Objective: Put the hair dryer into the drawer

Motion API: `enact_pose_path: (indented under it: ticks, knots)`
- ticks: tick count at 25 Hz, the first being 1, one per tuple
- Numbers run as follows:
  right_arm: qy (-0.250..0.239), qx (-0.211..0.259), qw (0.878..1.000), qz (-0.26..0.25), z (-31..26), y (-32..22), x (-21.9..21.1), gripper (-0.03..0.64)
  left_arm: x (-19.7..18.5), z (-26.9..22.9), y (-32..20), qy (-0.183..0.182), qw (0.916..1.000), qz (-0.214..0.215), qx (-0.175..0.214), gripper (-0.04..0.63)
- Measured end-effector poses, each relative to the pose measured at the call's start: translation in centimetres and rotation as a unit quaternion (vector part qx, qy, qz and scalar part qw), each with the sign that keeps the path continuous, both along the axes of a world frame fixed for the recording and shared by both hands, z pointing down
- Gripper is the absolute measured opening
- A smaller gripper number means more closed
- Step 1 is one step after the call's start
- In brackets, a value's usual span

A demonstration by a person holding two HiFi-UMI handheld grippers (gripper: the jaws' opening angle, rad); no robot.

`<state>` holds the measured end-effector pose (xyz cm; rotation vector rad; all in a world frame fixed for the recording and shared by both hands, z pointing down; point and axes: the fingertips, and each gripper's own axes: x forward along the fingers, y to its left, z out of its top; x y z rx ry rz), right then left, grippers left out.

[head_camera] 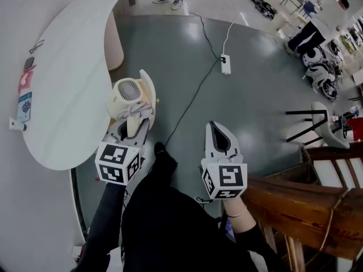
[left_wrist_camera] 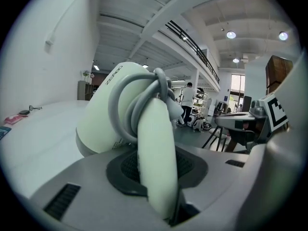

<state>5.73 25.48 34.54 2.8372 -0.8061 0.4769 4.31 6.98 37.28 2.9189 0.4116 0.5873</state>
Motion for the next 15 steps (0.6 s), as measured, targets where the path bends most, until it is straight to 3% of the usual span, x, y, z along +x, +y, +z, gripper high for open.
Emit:
enact_pose_path:
  ticks: [15]
  knots:
    - [-0.027,-0.029,0.993,-0.113,2.2,-9.2,11.1,0.002,5.9,5.1,-2.8,-0.064,0.9963,-0.045,-0.035,0.114]
